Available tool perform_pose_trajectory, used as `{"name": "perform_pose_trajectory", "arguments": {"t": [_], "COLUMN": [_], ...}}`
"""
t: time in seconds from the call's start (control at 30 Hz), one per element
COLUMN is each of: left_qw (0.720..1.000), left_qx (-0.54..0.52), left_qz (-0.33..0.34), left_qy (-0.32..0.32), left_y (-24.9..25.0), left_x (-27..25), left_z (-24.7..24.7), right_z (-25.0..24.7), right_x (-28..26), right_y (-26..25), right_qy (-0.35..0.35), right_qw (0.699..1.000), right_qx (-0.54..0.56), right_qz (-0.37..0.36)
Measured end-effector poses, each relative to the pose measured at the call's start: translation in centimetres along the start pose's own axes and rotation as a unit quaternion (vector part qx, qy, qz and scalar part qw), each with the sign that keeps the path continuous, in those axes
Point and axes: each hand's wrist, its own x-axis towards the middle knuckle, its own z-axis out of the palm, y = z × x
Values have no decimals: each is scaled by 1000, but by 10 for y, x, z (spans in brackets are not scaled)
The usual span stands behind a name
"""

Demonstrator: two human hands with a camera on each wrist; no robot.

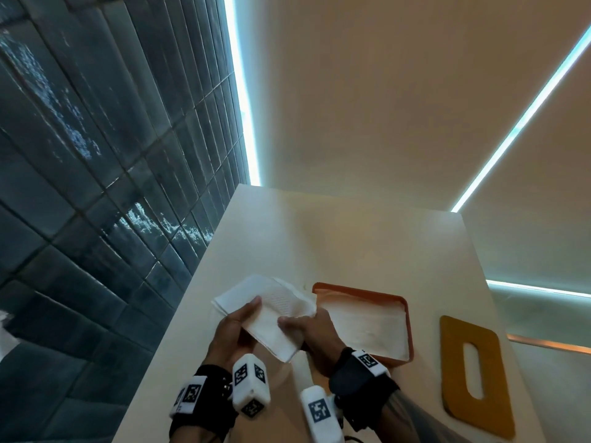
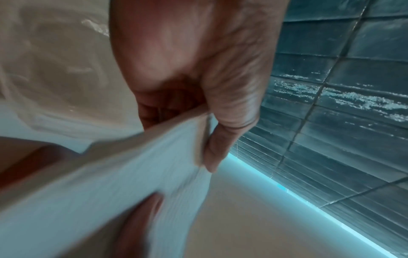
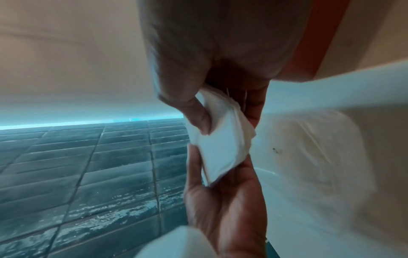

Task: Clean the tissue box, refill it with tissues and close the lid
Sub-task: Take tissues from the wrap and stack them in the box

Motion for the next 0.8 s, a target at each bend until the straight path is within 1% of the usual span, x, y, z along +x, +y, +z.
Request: {"name": "perform_pose_trajectory", "arguments": {"t": [0.1, 0.2, 0.27, 0.33, 0.47, 0.53, 0.6, 0.63, 0.7, 0.8], "left_qw": [998, 996, 994, 988, 956, 940, 929, 927, 929, 920], "left_qx": [-48, -38, 7, 83, 242, 287, 319, 328, 333, 365], "left_qz": [41, 66, 86, 106, 121, 129, 137, 136, 127, 122], "left_qy": [-5, -41, -61, -79, -117, -134, -132, -122, -102, -81], "left_y": [5, 5, 5, 6, 6, 3, -2, -4, -9, -17], "left_x": [6, 8, 8, 6, 0, -3, -2, 1, 5, 9], "left_z": [-5, -6, -5, -1, 27, 50, 69, 75, 83, 91], "right_z": [-25, -52, -72, -91, -123, -133, -141, -144, -153, -166], "right_x": [-11, -21, -26, -33, -49, -52, -53, -53, -53, -52], "right_y": [-16, -26, -29, -34, -45, -51, -56, -59, -64, -65], "right_qy": [-13, -23, -21, -26, -4, -14, -30, -24, 11, 84], "right_qw": [1000, 999, 998, 997, 994, 993, 993, 993, 993, 986], "right_qx": [-12, 13, 37, 41, 30, 16, -2, -12, -28, -71], "right_qz": [-15, -38, -53, -65, -106, -119, -115, -112, -114, -123]}}
